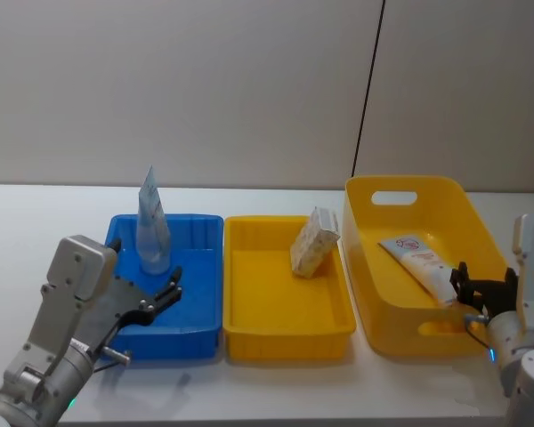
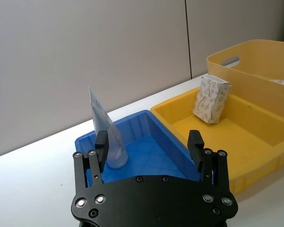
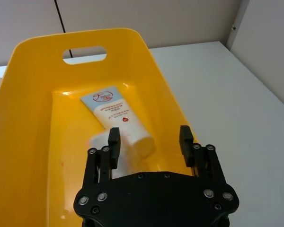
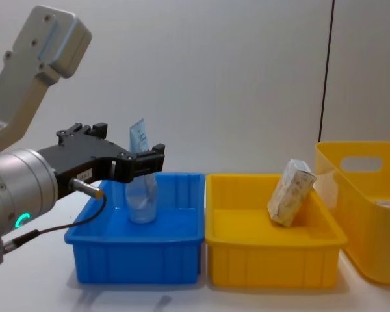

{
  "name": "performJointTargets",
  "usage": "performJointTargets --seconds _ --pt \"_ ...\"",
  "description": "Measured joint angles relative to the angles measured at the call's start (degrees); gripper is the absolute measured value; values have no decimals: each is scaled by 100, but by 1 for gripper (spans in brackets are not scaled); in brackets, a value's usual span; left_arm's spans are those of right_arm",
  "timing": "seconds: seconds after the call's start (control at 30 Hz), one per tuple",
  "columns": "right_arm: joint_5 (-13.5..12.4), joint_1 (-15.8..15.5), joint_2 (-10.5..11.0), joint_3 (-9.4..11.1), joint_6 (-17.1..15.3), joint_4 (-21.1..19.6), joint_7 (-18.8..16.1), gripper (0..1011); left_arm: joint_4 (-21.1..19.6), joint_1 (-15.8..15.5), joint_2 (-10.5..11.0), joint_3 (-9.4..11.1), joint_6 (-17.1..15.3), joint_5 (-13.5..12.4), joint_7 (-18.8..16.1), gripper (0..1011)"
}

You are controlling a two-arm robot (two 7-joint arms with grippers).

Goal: Bimanual collaborative sorting of washing and personal care products

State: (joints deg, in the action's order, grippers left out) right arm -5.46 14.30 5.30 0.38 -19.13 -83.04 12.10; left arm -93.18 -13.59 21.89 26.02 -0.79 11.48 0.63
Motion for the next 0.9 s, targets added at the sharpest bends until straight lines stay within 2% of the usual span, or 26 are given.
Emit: performJointTargets --seconds 0.03,0.1,0.23,0.37,0.6,0.9 --pt "0 0 0 0 0 0 0 730 0 0 0 0 0 0 0 1001" --pt "6 1 1 1 -28 19 0 825 0 0 0 0 0 0 0 1001" --pt "11 1 3 3 -46 32 0 891 0 0 0 0 0 0 0 1001" --pt "16 0 1 11 -50 36 -4 999 0 0 0 0 0 0 0 1001" --pt "0 -28 -15 29 138 -19 -86 1004 0 0 0 0 0 0 0 1001" --pt "-90 -73 -44 62 554 -187 -298 1004 0 0 0 0 0 0 0 1001"
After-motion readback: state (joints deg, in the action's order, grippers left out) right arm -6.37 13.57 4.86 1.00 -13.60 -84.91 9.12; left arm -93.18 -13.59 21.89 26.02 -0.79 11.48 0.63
